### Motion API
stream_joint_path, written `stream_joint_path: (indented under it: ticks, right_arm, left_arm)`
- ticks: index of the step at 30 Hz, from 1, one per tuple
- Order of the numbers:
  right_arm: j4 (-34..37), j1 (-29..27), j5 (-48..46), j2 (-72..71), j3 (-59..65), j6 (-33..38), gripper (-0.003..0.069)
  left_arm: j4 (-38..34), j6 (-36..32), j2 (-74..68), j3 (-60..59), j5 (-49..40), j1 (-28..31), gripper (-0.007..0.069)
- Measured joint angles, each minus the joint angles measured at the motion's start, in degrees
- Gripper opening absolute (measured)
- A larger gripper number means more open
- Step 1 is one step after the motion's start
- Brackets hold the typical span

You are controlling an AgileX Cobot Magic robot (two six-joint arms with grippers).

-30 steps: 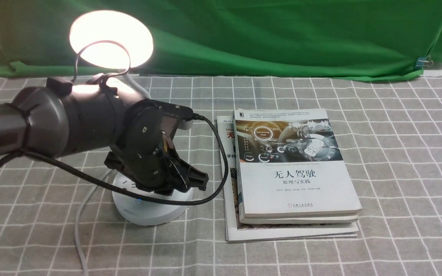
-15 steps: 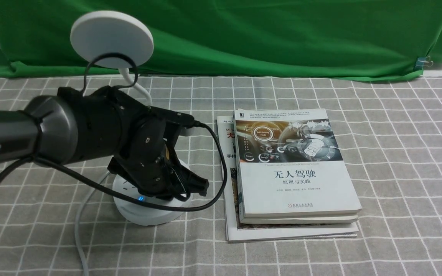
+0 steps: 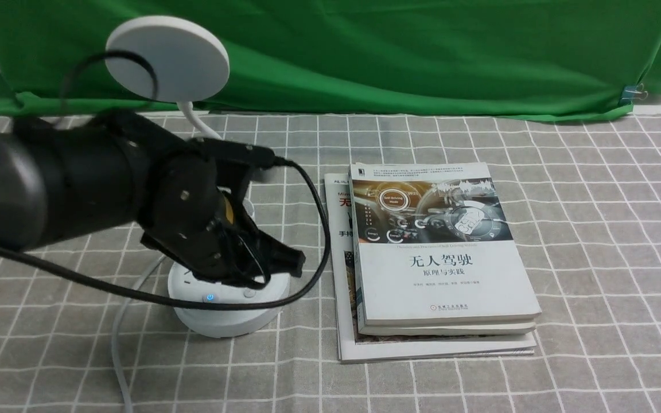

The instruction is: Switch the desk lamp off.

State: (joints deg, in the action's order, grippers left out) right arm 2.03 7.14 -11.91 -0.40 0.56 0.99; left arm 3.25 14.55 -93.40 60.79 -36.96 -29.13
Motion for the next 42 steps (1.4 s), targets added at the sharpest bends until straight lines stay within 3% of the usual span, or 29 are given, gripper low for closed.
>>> stream_joint_path:
  ticks: [5, 19, 33, 42]
  right_arm:
    - [0.00, 0.00, 0.00, 0.00, 0.00, 0.00, 0.0035]
    - [0.00, 0.00, 0.00, 0.00, 0.00, 0.00, 0.0035]
    - [0.00, 0.00, 0.00, 0.00, 0.00, 0.00, 0.0035]
    - [0.00, 0.00, 0.00, 0.00, 0.00, 0.00, 0.0035]
  left_arm:
    - [-3.25, -0.90, 7.18, -7.61, 4.55, 0.00, 0.0001]
    - [-5.29, -1.57, 45.54, -43.71, 36.39, 0.00, 0.0001]
    - [-3.25, -1.64, 53.67, -54.82, 37.95, 0.00, 0.0001]
    - [4.28, -1.71, 59.64, -55.28, 43.16, 2.68, 0.0001]
